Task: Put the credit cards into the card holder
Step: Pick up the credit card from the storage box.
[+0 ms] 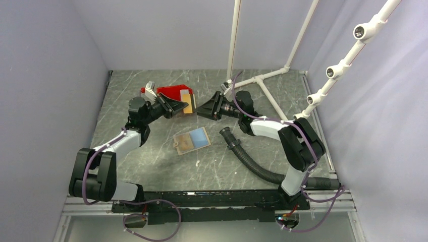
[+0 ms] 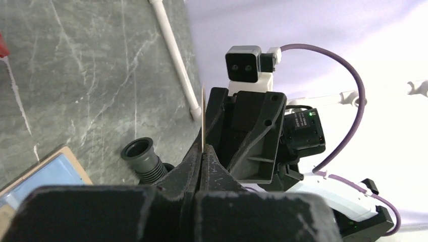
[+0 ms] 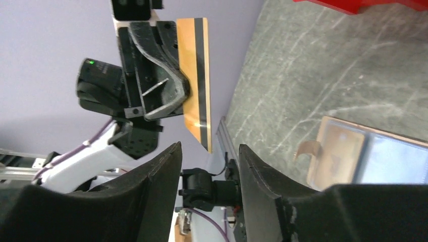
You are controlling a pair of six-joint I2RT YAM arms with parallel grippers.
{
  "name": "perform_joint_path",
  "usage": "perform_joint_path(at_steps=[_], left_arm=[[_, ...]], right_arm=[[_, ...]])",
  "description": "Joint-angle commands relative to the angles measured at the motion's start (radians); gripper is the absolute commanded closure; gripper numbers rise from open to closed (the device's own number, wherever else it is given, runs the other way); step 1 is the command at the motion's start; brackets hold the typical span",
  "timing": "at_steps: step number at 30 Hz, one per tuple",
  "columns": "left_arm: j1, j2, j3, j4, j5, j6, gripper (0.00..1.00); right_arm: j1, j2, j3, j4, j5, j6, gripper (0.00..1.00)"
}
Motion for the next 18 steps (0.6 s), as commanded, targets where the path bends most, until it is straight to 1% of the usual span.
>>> perform_joint_path(at_steps=[1, 6, 9, 11, 12, 13, 14, 15, 16, 17, 18], left_arm=[[-0.006, 0.003, -0.044, 0.193, -0.013, -0.096, 1.0], [-0.016, 0.024, -0.07, 0.277, -0.021, -0.136, 1.0], [-0.024, 0.025, -0.076, 0.285, -0.019, -0.141, 1.0], [-0.029, 0.02, -0.089, 0.285, -0.025, -0.142, 1.0], [-0.03, 0.016, -0.093, 0.278, -0.025, -0.134, 1.0], [-0.03, 0.011, -0.094, 0.244, -0.019, -0.119, 1.0], [-0.03, -0.005, -0.088, 0.151, -0.013, -0.087, 0.92], [-0.029, -0.028, -0.074, 0.01, -0.019, -0.038, 0.74], [-0.027, -0.051, -0.048, -0.176, -0.039, 0.021, 0.63], [-0.027, -0.072, -0.012, -0.374, -0.068, 0.095, 0.47], [-0.027, -0.08, 0.029, -0.539, -0.096, 0.159, 0.41]], right_arm=[[-0.003, 0.009, 0.008, 0.16, -0.006, 0.086, 0.57], [-0.003, 0.04, 0.018, 0.212, -0.016, 0.136, 0.7], [-0.003, 0.057, 0.025, 0.218, -0.023, 0.145, 0.77], [-0.003, 0.066, 0.026, 0.226, -0.029, 0.151, 0.87], [-0.004, 0.068, 0.023, 0.225, -0.033, 0.144, 0.95], [-0.006, 0.063, 0.02, 0.204, -0.039, 0.126, 1.0], [-0.009, 0.049, 0.012, 0.165, -0.042, 0.086, 1.0], [-0.017, 0.028, -0.001, 0.088, -0.039, 0.017, 1.0], [-0.025, 0.002, -0.011, -0.02, -0.031, -0.063, 1.0], [-0.037, -0.014, 0.001, -0.155, -0.02, -0.175, 1.0], [-0.045, -0.021, 0.03, -0.322, -0.012, -0.292, 1.0]])
